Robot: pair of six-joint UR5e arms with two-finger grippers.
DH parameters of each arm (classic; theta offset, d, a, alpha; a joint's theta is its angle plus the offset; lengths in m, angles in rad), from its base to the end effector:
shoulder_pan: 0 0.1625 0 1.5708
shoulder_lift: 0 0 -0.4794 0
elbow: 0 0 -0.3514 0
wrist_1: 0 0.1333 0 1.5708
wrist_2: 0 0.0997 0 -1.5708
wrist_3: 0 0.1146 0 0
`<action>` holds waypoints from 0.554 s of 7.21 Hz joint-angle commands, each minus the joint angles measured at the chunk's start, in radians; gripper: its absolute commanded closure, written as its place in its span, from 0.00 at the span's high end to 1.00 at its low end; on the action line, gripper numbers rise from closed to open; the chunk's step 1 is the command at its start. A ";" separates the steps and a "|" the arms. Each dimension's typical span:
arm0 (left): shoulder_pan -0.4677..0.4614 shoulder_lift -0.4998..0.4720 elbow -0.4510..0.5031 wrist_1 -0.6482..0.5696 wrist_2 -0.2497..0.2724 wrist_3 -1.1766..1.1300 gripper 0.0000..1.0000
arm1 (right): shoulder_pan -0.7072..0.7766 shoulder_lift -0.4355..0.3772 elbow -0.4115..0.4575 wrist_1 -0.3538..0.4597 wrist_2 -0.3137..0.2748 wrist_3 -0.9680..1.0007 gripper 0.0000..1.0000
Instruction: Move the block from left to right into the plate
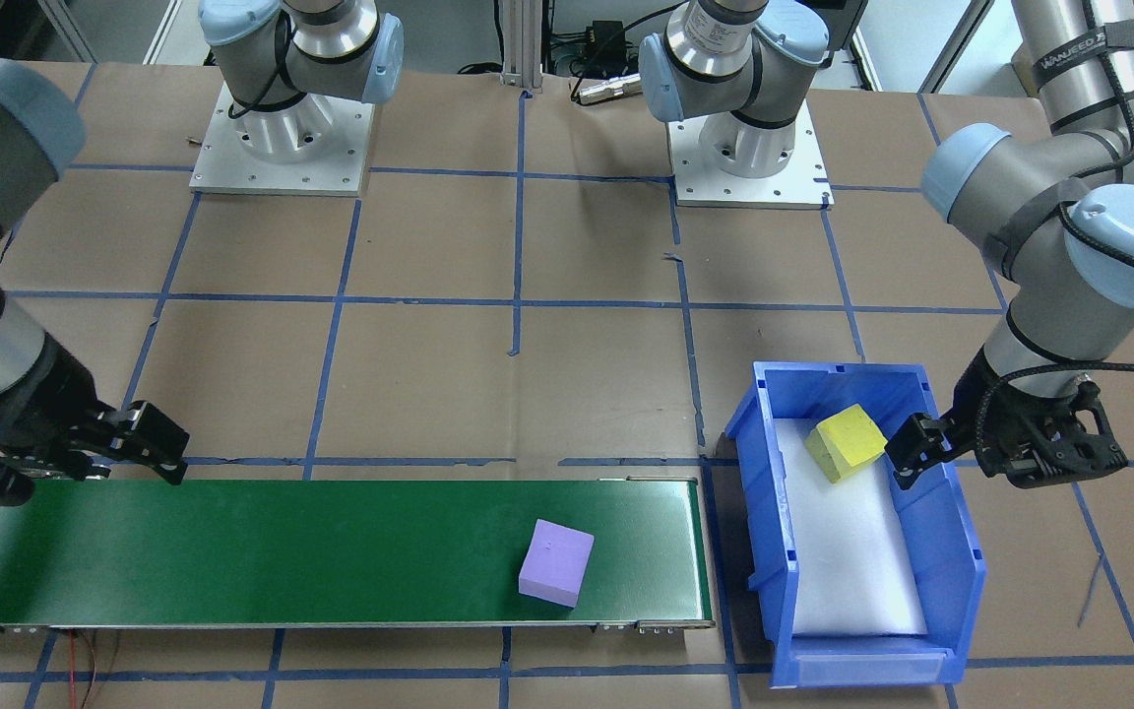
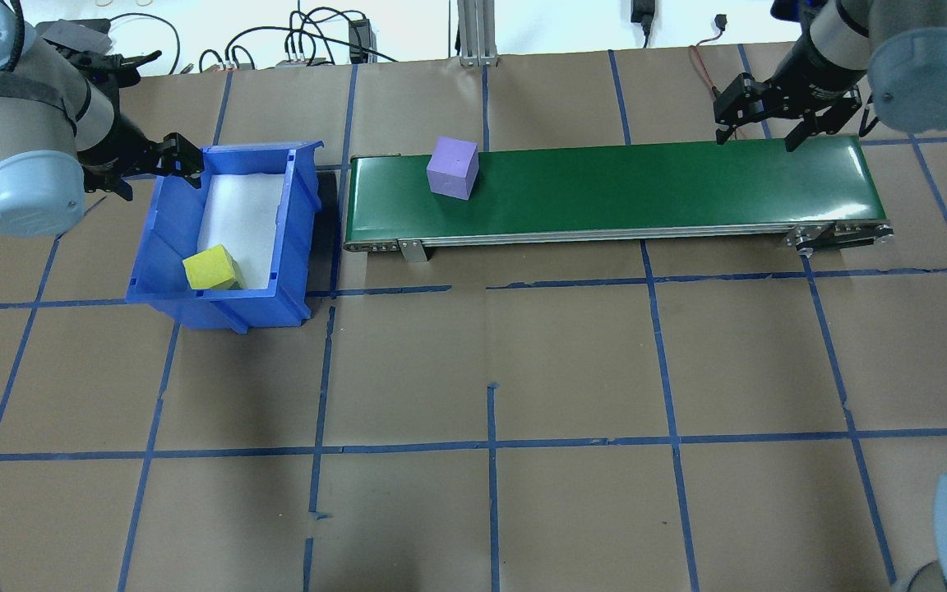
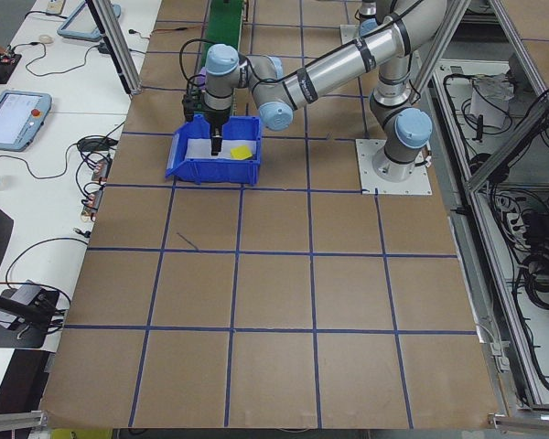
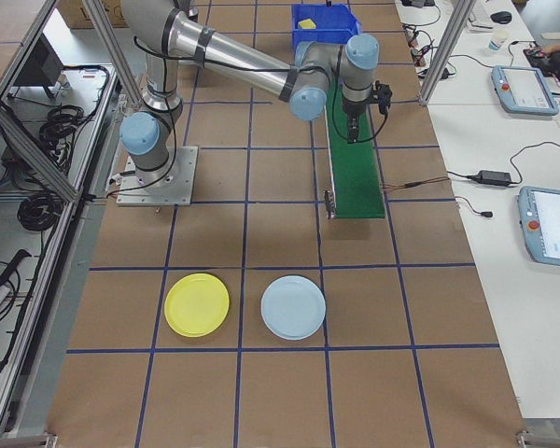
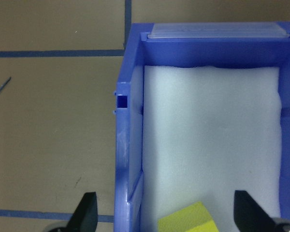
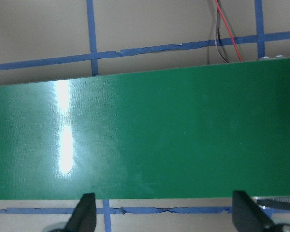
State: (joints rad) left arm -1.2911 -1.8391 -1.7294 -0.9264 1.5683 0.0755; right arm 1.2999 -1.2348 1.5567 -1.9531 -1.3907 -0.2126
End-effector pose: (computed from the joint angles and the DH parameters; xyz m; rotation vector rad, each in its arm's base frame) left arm 0.0287 -0.5838 0.3889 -0.3143 3.0718 -0.3325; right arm -0.0117 -0.6171 0.3974 0.0787 2.9764 -0.1517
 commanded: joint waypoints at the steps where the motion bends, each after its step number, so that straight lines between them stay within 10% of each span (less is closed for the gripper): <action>1: -0.060 0.021 -0.007 -0.003 0.012 -0.221 1.00 | -0.086 0.038 0.011 -0.001 0.085 -0.125 1.00; 4: -0.062 0.018 -0.035 -0.052 0.012 -0.341 1.00 | -0.138 0.090 0.002 -0.001 0.142 -0.163 1.00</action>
State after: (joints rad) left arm -1.3522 -1.8210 -1.7498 -0.9477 1.5782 -0.2427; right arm 1.1939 -1.1634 1.5599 -1.9546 -1.2931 -0.3583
